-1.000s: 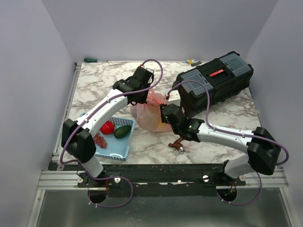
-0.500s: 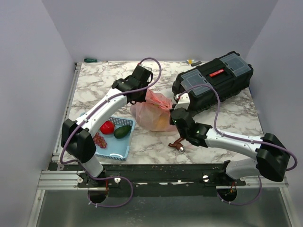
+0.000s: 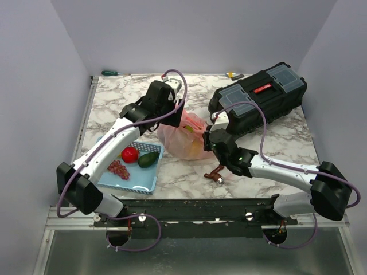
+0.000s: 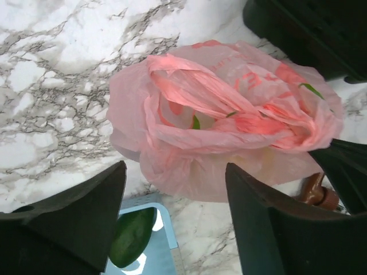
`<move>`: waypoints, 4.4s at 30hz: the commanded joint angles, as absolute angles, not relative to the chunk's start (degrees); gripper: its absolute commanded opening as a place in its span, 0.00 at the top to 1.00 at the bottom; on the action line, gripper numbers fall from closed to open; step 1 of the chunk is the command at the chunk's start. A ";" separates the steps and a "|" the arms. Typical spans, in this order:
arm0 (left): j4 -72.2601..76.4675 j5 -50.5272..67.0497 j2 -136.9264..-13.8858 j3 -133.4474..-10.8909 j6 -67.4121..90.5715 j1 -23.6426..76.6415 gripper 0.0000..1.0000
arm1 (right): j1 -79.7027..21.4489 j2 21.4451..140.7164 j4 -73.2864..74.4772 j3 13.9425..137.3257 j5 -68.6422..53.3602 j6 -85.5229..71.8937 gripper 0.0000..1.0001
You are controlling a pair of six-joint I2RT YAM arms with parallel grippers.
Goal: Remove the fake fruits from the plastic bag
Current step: Untie the plastic bag at the center of the board.
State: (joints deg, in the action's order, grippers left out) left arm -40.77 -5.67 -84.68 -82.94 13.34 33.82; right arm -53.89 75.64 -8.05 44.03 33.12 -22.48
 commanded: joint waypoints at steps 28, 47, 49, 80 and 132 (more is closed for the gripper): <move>-43.38 -13.15 -92.32 -87.40 9.14 40.20 0.75 | -53.72 74.27 -9.14 44.03 28.82 -21.16 0.99; -43.32 -22.59 -89.13 -86.12 10.72 37.61 1.00 | -45.92 70.67 -17.17 32.42 16.32 -30.92 0.99; -43.33 -22.00 -89.19 -85.80 11.20 37.59 1.00 | -45.79 70.92 -15.67 33.65 15.27 -30.87 0.97; -39.85 -16.63 -80.68 -75.74 10.41 37.55 1.00 | -54.13 68.55 -8.14 45.41 19.48 -1.19 0.35; -39.53 -29.93 -78.02 -74.84 13.62 37.45 1.00 | -53.41 77.53 -19.07 44.39 47.21 -23.03 0.69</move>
